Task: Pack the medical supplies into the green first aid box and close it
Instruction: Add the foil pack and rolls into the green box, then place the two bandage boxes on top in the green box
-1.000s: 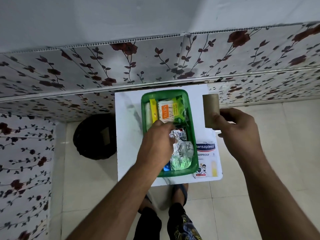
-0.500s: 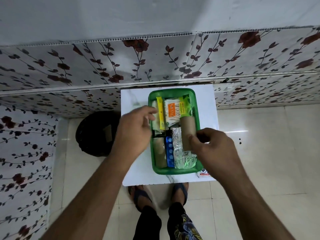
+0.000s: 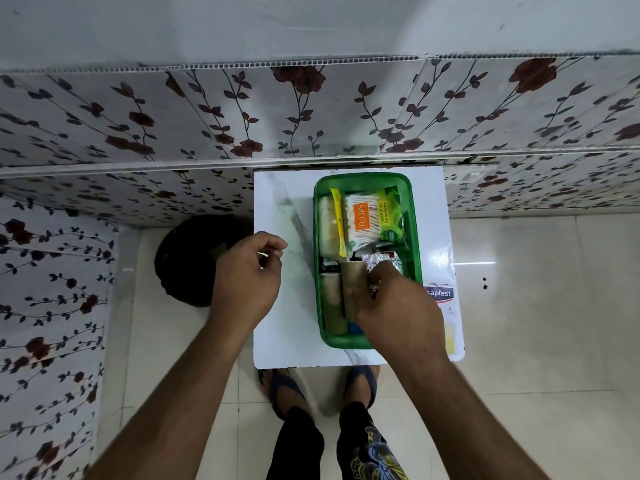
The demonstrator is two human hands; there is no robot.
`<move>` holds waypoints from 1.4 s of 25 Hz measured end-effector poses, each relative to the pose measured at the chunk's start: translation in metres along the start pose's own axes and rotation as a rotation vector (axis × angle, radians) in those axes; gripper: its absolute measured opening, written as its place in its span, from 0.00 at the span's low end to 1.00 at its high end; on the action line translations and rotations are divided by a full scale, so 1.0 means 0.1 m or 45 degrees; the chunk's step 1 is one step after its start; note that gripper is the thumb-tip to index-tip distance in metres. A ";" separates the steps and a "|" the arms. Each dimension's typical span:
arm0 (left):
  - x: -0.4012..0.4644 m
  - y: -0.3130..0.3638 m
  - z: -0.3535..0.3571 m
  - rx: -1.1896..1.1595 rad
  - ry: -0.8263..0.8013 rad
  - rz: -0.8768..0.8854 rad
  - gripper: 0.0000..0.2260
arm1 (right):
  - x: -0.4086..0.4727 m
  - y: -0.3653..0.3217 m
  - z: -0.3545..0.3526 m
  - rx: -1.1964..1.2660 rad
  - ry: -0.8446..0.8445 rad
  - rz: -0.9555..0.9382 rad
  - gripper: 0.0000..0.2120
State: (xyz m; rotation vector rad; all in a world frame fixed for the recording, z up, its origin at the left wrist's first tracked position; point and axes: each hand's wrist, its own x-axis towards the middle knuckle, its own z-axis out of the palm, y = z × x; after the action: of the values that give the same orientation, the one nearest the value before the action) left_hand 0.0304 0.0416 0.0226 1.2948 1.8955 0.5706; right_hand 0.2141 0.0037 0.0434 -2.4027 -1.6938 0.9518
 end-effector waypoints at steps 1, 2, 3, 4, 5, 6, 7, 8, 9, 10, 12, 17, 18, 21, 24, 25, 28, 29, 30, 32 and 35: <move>0.01 -0.02 0.01 0.005 -0.009 -0.005 0.10 | 0.03 0.00 0.02 -0.001 -0.002 0.014 0.18; 0.02 -0.02 0.02 0.014 -0.017 -0.011 0.10 | 0.06 -0.01 0.04 -0.006 0.002 0.017 0.17; 0.03 -0.02 0.03 0.024 -0.023 -0.013 0.10 | 0.09 -0.02 0.06 -0.010 0.003 0.015 0.15; 0.03 -0.02 0.04 0.032 -0.030 -0.012 0.10 | 0.12 -0.02 0.08 -0.009 -0.004 0.011 0.14; 0.04 0.00 0.06 0.037 -0.035 -0.009 0.10 | 0.14 -0.02 0.08 -0.002 -0.016 0.010 0.13; 0.05 0.02 0.07 0.041 -0.041 -0.006 0.09 | 0.16 -0.02 0.08 0.007 -0.030 0.008 0.13; 0.05 0.04 0.07 0.047 -0.045 -0.003 0.09 | 0.15 -0.02 0.07 0.011 -0.044 0.002 0.13; 0.05 0.06 0.07 0.052 -0.048 0.000 0.09 | 0.13 -0.02 0.03 0.019 -0.054 -0.006 0.14; 0.05 0.08 0.06 0.057 -0.048 0.002 0.09 | 0.10 -0.01 -0.02 0.045 -0.062 -0.010 0.15; 0.05 0.10 0.04 0.056 -0.042 0.005 0.09 | 0.06 0.00 -0.11 0.106 -0.052 -0.007 0.16; 0.03 0.17 0.01 0.044 -0.025 0.021 0.09 | -0.01 0.10 -0.35 0.313 0.034 0.073 0.13; -0.11 0.59 0.05 -0.009 -0.026 0.150 0.09 | 0.14 0.95 -0.59 0.450 0.209 0.434 0.12; -0.14 0.69 0.12 -0.022 -0.052 0.185 0.09 | 0.18 1.12 -0.52 0.351 0.123 0.495 0.16; -0.26 0.96 0.36 -0.049 -0.182 0.298 0.08 | 0.25 1.40 -0.24 0.191 -0.032 0.527 0.28; -0.31 1.13 0.56 -0.038 -0.273 0.387 0.07 | 0.31 1.47 -0.10 0.217 -0.057 0.516 0.27; -0.31 1.15 0.60 -0.045 -0.275 0.387 0.07 | 0.33 1.48 -0.09 0.244 -0.057 0.520 0.25; -0.30 1.16 0.66 -0.059 -0.259 0.348 0.08 | 0.36 1.54 -0.08 0.383 -0.032 0.544 0.21; -0.31 1.16 0.68 -0.058 -0.264 0.341 0.08 | 0.37 1.57 -0.09 0.443 -0.019 0.554 0.20; -0.32 1.17 0.69 -0.057 -0.271 0.333 0.08 | 0.37 1.59 -0.12 0.508 -0.010 0.562 0.19; -0.33 1.18 0.72 -0.054 -0.278 0.323 0.08 | 0.36 1.61 -0.20 0.607 -0.016 0.582 0.16; -0.33 1.22 0.75 -0.089 -0.300 0.306 0.08 | 0.31 1.58 -0.53 0.855 -0.005 0.554 0.08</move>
State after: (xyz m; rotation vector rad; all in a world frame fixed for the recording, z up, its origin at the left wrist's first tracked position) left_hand 0.1671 0.0542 0.0752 1.4852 1.5281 0.5729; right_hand 0.3800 -0.0167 0.0131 -2.2860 -0.6656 1.3046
